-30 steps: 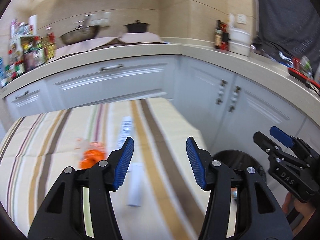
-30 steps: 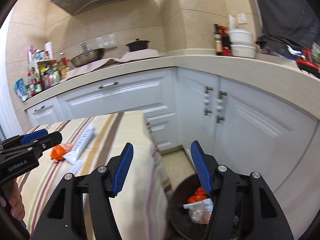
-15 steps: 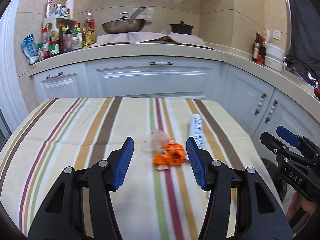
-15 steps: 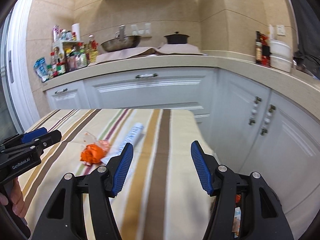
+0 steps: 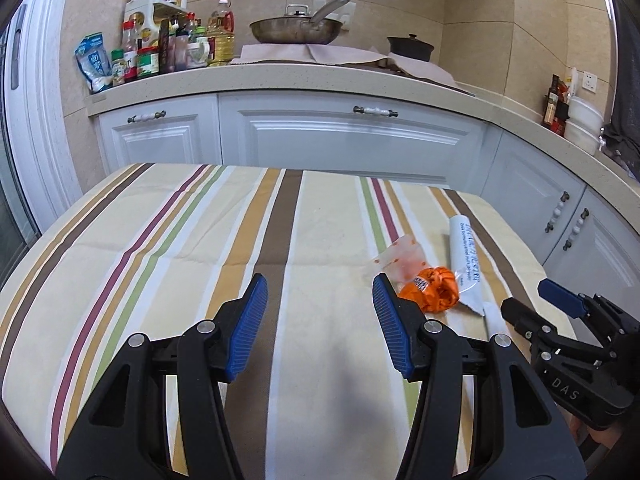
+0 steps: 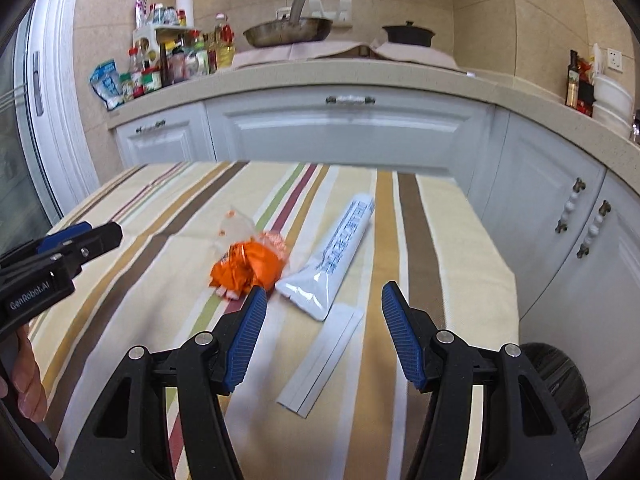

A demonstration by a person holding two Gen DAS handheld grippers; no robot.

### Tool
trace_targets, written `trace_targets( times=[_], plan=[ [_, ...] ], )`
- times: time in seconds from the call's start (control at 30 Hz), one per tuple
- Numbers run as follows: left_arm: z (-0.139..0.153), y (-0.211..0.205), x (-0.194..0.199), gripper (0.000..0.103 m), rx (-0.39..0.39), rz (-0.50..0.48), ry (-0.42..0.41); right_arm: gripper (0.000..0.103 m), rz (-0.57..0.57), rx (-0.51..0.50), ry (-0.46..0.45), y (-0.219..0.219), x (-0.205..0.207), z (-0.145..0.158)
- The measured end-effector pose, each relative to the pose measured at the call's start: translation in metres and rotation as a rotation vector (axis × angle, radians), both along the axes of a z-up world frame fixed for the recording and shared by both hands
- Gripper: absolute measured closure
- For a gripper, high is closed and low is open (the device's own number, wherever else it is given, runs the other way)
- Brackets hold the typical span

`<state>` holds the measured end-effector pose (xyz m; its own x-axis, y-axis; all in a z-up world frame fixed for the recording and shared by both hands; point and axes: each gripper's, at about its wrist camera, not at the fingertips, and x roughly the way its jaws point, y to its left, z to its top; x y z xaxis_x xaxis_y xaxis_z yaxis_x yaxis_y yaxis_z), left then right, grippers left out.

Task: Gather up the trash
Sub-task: 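Move both open tools back over the table, then grasp the white paper strip with the right tool while the left tool grasps the orange plastic bag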

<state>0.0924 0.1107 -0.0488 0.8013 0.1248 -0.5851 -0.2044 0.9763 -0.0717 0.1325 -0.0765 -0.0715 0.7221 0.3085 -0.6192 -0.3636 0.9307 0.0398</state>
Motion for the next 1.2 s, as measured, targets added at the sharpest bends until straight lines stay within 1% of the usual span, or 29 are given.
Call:
trace_targets(
  times=[0.1, 0.2, 0.23, 0.33, 0.37, 0.47, 0.53, 0.57, 0.63, 0.7, 0.83, 1.2],
  plan=[
    [-0.006, 0.003, 0.0, 0.048, -0.011, 0.003, 0.016, 0.044, 0.006, -0.019, 0.056, 0.004, 0.003, -0.009],
    [-0.01, 0.004, -0.002, 0.043, -0.02, -0.003, 0.025, 0.044, 0.003, -0.06, 0.106, 0.007, 0.007, -0.017],
    [-0.01, 0.003, -0.002, 0.043, -0.022, -0.007, 0.026, 0.044, 0.004, -0.069, 0.134, 0.008, 0.009, -0.021],
    [-0.011, 0.0, -0.003, 0.043, -0.023, -0.02, 0.026, 0.044, 0.005, -0.072, 0.176, 0.006, 0.012, -0.026],
    [-0.012, -0.001, -0.003, 0.043, -0.024, -0.024, 0.028, 0.045, 0.007, -0.079, 0.183, 0.007, 0.012, -0.027],
    [-0.015, -0.002, -0.002, 0.043, -0.028, -0.03, 0.037, 0.053, 0.019, -0.078, 0.213, 0.005, 0.012, -0.031],
    [-0.016, -0.002, -0.002, 0.043, -0.032, -0.031, 0.043, 0.061, 0.019, -0.073, 0.214, 0.003, 0.01, -0.031],
    [-0.017, -0.003, -0.002, 0.043, -0.034, -0.032, 0.046, 0.063, 0.019, -0.073, 0.213, 0.001, 0.01, -0.032],
    [-0.019, -0.005, -0.002, 0.043, -0.036, -0.037, 0.051, 0.074, 0.019, -0.068, 0.213, -0.003, 0.009, -0.031],
    [-0.02, -0.007, -0.002, 0.043, -0.038, -0.044, 0.054, 0.079, 0.024, -0.061, 0.214, -0.005, 0.008, -0.031],
    [-0.02, -0.018, 0.0, 0.043, -0.038, -0.068, 0.059, 0.082, 0.031, -0.051, 0.199, -0.009, 0.004, -0.029],
    [-0.022, -0.052, 0.018, 0.043, -0.042, -0.142, 0.083, 0.082, -0.006, 0.0, 0.117, -0.04, -0.007, -0.014]
  ],
)
